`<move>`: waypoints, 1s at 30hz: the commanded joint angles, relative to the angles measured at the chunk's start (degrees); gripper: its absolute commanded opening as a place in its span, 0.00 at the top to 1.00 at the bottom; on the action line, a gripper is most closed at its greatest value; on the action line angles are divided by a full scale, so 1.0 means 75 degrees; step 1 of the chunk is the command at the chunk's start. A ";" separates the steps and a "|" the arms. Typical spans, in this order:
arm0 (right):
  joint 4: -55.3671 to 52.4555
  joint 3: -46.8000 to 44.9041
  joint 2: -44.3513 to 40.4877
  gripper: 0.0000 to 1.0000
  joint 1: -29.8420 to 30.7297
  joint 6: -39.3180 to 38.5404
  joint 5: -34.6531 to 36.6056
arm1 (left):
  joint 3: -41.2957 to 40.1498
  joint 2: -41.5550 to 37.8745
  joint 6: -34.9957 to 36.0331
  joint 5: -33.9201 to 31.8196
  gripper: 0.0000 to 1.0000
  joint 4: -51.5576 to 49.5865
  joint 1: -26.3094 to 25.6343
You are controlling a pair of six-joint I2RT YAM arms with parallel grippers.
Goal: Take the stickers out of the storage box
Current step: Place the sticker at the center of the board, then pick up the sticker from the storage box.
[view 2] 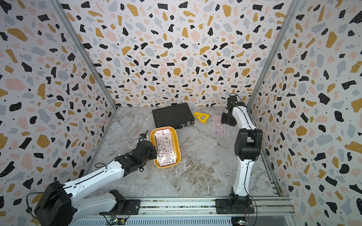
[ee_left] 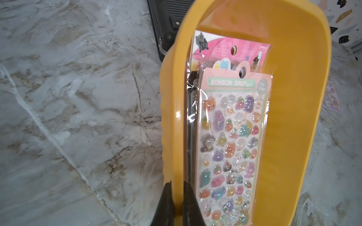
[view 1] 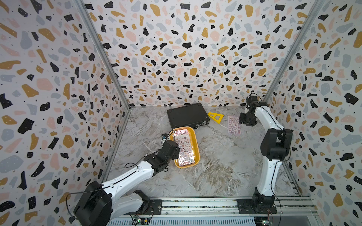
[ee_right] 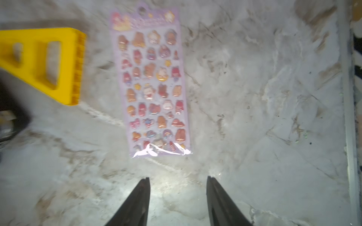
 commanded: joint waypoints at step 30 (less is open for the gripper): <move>0.7012 -0.7847 -0.4796 0.49 0.7046 0.3249 0.0690 | -0.0863 -0.0445 0.0550 0.0430 1.00 0.2314 -0.0346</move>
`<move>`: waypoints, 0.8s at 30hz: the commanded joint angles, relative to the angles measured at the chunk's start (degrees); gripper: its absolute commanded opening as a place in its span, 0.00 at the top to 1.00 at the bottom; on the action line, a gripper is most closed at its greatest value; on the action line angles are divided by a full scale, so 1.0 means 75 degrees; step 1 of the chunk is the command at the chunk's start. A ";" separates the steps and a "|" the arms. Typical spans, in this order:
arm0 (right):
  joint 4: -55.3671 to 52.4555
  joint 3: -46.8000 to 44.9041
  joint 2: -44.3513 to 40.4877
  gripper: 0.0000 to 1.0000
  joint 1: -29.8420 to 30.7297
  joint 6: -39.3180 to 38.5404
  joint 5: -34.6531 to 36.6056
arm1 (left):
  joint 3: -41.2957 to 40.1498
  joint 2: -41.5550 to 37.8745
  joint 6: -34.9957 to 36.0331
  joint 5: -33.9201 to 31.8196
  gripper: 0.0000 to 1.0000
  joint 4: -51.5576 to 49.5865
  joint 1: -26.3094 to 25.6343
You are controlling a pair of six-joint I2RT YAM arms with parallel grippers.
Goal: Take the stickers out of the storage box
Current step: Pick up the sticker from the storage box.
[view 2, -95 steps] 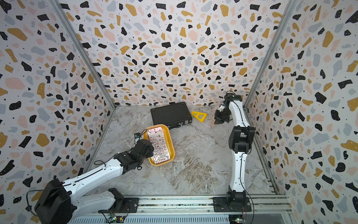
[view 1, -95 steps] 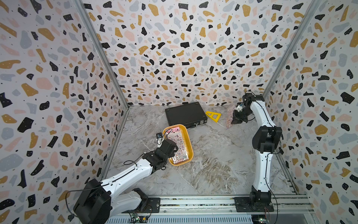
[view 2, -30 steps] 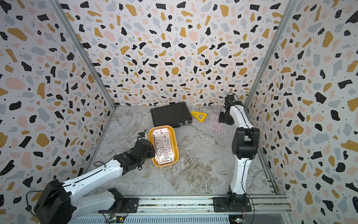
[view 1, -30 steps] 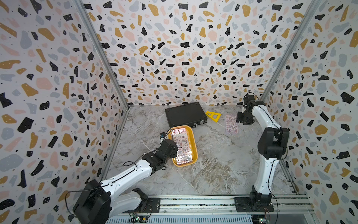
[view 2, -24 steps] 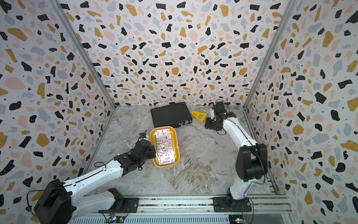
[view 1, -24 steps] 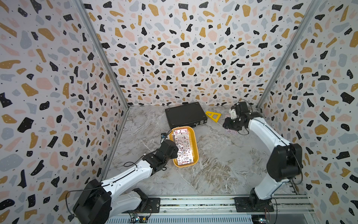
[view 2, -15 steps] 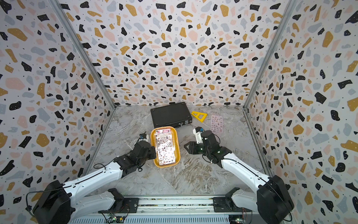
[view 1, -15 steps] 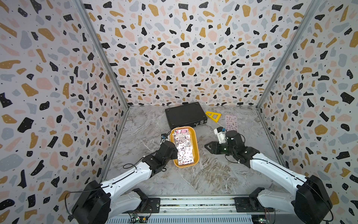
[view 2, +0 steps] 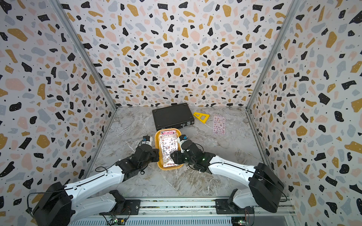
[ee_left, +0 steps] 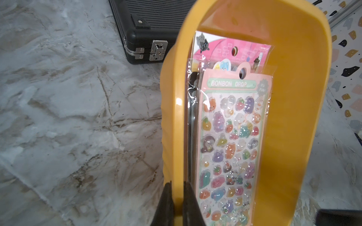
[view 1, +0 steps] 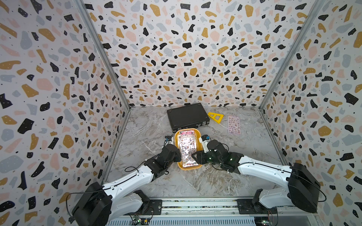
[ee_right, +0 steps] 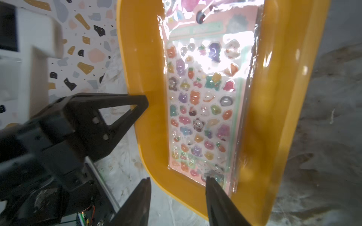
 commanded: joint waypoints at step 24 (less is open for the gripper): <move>-0.0060 0.0449 0.1198 0.53 0.0061 0.0567 0.0650 | 0.0081 -0.0155 0.0222 -0.0281 1.00 0.0723 -0.0389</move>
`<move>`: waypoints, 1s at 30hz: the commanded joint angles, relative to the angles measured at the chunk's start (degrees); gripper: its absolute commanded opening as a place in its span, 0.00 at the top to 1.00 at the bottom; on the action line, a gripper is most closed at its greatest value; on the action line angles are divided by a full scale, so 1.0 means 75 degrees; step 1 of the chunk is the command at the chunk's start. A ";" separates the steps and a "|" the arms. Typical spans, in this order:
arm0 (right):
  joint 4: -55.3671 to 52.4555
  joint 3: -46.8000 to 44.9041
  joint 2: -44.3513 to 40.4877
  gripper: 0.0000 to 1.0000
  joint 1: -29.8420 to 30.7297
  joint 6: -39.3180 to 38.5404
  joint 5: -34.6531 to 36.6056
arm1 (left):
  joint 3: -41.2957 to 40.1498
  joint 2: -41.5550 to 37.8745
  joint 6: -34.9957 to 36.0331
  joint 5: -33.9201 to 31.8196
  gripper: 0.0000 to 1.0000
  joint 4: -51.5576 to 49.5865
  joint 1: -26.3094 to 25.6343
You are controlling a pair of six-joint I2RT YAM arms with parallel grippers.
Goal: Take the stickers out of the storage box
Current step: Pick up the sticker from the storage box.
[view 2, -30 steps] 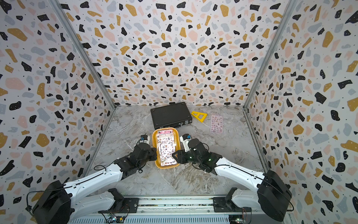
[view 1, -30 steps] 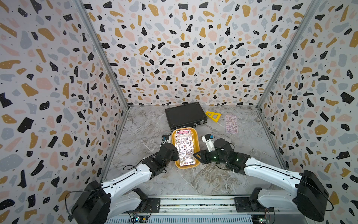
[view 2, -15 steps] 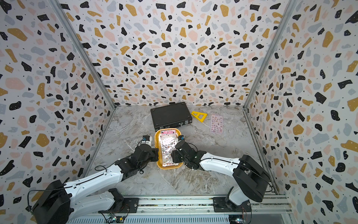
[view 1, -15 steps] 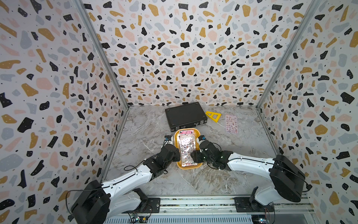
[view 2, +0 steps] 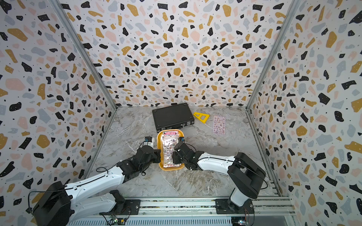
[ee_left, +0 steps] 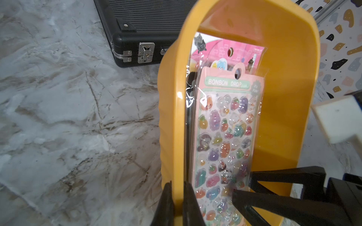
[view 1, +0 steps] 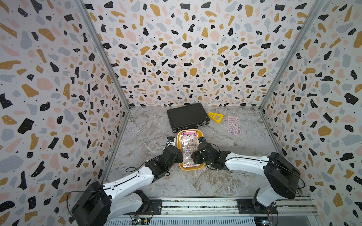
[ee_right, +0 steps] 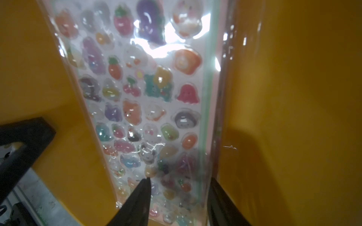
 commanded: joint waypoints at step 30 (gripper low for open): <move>-0.0254 -0.0106 -0.0630 0.68 -0.0034 0.0648 -0.2143 | 0.0314 0.0145 0.0031 -0.0194 1.00 0.0320 -0.0048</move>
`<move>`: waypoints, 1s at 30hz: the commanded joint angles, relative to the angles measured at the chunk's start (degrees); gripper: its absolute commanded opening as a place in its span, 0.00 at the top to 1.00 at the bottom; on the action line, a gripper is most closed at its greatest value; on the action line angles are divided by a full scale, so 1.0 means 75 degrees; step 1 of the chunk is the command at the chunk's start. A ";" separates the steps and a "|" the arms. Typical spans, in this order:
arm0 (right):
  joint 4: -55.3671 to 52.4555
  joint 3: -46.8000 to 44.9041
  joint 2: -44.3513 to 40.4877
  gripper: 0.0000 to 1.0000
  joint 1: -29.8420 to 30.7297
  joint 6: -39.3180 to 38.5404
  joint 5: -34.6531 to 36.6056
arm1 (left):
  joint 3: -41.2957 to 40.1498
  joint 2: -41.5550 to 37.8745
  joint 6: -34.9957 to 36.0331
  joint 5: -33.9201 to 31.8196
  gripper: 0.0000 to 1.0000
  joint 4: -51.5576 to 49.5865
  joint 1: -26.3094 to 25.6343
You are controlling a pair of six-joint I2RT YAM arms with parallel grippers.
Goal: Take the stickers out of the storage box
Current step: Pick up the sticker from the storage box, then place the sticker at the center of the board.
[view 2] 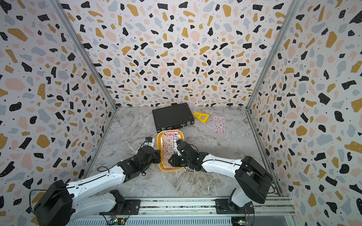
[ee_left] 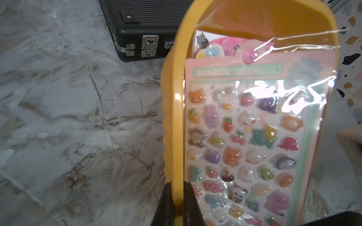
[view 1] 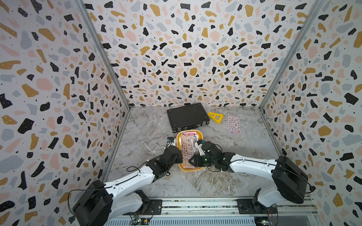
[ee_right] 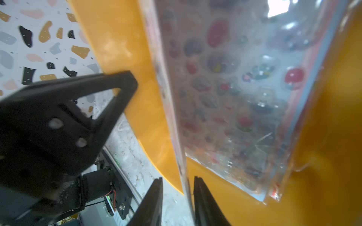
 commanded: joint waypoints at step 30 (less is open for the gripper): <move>-0.4933 0.1990 -0.2337 1.00 -0.3099 -0.2733 -0.2371 | 0.0774 0.0216 -0.0306 -0.0982 1.00 -0.0676 -0.0039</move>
